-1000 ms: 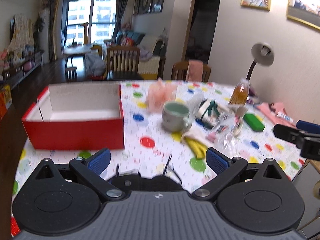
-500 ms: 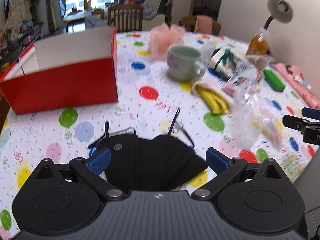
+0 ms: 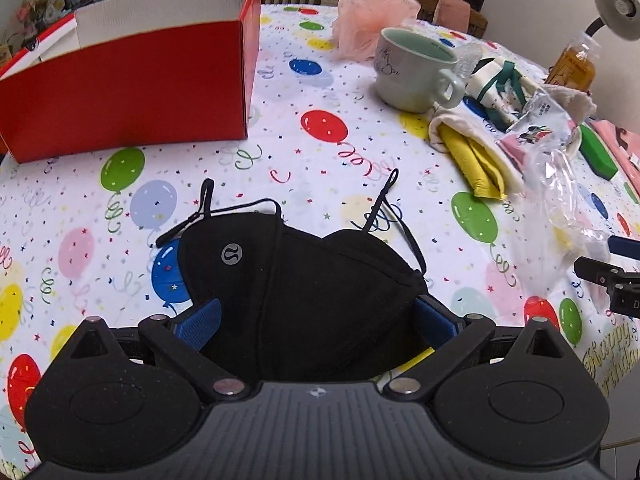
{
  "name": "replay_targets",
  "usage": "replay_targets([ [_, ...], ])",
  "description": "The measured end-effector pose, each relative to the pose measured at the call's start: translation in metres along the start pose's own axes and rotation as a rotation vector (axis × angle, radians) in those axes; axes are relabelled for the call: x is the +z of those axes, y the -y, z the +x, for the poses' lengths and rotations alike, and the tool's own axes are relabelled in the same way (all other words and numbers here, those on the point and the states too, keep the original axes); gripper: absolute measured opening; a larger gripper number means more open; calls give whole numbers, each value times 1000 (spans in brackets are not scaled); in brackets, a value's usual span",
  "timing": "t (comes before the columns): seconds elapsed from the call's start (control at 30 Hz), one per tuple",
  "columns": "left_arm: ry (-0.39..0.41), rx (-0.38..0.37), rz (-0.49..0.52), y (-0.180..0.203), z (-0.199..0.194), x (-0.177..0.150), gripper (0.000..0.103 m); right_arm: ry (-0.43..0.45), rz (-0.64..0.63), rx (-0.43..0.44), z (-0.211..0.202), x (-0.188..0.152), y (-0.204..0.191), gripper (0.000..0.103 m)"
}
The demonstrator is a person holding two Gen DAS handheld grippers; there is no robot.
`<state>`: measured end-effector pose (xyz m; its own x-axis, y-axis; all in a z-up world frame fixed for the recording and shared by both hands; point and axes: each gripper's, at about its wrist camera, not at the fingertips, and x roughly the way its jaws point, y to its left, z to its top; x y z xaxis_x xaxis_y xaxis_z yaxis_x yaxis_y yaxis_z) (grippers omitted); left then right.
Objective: Organize soft objects
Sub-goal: 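Grasp the black face mask with the left tool while the right tool grasps the clear plastic bag, then carry the mask and bag with both tools over the red box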
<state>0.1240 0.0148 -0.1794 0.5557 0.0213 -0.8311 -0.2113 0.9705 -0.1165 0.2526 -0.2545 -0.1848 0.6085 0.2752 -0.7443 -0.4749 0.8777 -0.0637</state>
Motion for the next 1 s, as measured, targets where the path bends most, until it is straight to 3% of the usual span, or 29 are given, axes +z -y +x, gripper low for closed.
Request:
replay_targets([
  [0.33, -11, 26, -5, 7, 11, 2, 97, -25, -18, 31, 12, 3, 3, 50],
  [0.43, -8, 29, 5, 10, 12, 4, 85, -21, -39, 35, 11, 3, 1, 44],
  [0.7, 0, 34, 16, 14, 8, 9, 37, 11, -81, 33, 3, 4, -2, 28],
  [1.0, 6, 46, -43, 5, -2, 21, 27, 82, -59, 87, -23, 17, 8, 23],
])
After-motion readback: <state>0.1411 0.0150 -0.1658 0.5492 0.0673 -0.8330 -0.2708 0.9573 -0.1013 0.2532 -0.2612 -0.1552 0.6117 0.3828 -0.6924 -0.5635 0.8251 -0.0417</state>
